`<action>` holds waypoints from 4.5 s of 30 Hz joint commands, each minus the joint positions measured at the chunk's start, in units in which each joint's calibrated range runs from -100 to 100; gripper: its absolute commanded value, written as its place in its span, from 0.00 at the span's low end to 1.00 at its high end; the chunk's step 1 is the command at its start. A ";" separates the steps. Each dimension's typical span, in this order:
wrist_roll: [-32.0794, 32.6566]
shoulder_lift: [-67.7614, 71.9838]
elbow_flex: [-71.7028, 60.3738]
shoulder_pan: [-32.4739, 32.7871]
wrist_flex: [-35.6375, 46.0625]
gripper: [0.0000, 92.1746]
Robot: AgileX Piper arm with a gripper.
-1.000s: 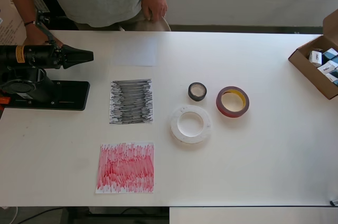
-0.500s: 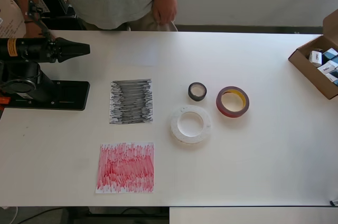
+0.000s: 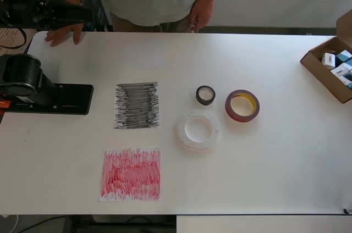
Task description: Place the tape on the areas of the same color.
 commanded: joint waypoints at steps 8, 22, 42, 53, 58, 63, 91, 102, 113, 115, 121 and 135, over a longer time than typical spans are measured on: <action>7.96 38.12 -34.49 -4.54 0.10 0.01; 7.88 52.34 -43.66 -6.28 0.18 0.01; 27.28 76.29 -73.92 -8.96 50.92 0.01; 37.84 84.80 -74.19 -8.96 59.75 0.01; 40.54 85.36 -74.19 -8.96 64.50 0.01; 43.82 85.55 -73.65 -9.12 68.91 0.01; 43.90 103.23 -75.01 -10.62 66.20 0.01; 42.02 109.96 -77.56 -10.15 61.19 0.04; 42.83 114.45 -77.47 -9.67 53.21 0.38; 42.83 115.29 -77.47 -9.04 52.45 0.42; 43.57 116.79 -77.28 -6.75 52.11 0.45; 45.86 121.28 -77.38 -6.67 52.11 0.45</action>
